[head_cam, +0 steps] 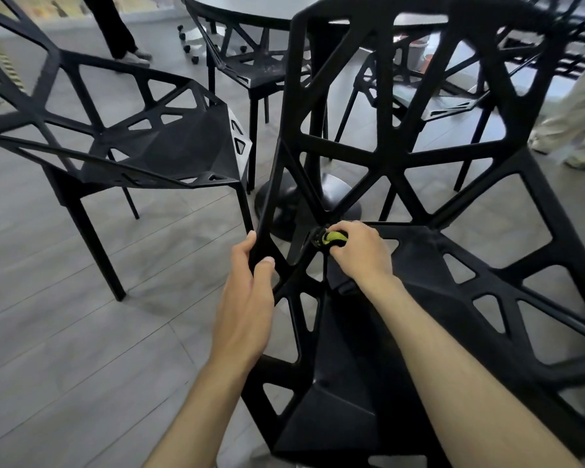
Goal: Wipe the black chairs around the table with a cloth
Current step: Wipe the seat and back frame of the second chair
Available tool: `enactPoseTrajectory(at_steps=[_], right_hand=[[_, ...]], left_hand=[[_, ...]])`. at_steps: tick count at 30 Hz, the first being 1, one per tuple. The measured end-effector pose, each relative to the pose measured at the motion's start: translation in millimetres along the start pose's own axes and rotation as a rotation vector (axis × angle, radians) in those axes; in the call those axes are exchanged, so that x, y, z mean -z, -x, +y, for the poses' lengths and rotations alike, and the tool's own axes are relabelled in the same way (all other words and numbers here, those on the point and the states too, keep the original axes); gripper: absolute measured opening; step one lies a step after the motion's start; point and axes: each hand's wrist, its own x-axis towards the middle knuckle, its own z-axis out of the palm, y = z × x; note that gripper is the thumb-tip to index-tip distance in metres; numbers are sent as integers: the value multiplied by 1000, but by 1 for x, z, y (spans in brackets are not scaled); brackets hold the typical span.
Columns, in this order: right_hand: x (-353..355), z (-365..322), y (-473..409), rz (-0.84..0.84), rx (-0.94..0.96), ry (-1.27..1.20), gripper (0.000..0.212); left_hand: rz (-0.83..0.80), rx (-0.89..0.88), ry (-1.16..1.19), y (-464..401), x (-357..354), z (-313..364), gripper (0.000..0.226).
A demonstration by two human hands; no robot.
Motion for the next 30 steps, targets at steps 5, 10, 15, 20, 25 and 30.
enactPoseTrajectory(at_steps=[5,10,15,20,25,30], right_hand=[[11,6,58,-99,11,-11,31],[1,17,92,15,83,-18,40],[-13,18,34,174,26,64,40],[-27,13,7,259,-96,52,39],[-12,24,62,149,16,72,41],[16,26,157,48,103,104,36]], left_hand=[[-2,-6,-30,2,0,4,46],[1,-11,-66,4,1,3,56],[11,-37,-79,1,1,-6,54],[18,-91,-105,-2,-4,-4,58],[14,-79,-201,-1,-10,2,60],[14,-129,-253,3,-10,5,51]])
